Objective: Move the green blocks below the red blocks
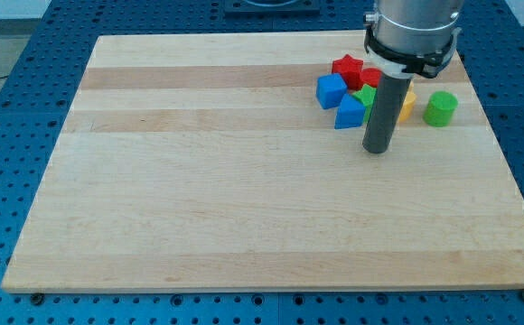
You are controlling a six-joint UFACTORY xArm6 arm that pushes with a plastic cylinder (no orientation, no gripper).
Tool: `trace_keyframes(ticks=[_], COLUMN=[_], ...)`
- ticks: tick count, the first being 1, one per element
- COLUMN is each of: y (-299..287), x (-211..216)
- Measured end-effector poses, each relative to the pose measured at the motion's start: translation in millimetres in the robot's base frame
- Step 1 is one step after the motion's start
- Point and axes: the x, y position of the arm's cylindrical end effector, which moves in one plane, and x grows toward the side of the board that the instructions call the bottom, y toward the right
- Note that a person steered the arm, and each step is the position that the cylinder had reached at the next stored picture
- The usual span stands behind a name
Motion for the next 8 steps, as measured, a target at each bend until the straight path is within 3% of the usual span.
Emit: trace_keyframes(ticks=[6, 8], y=[-8, 102], x=[16, -6])
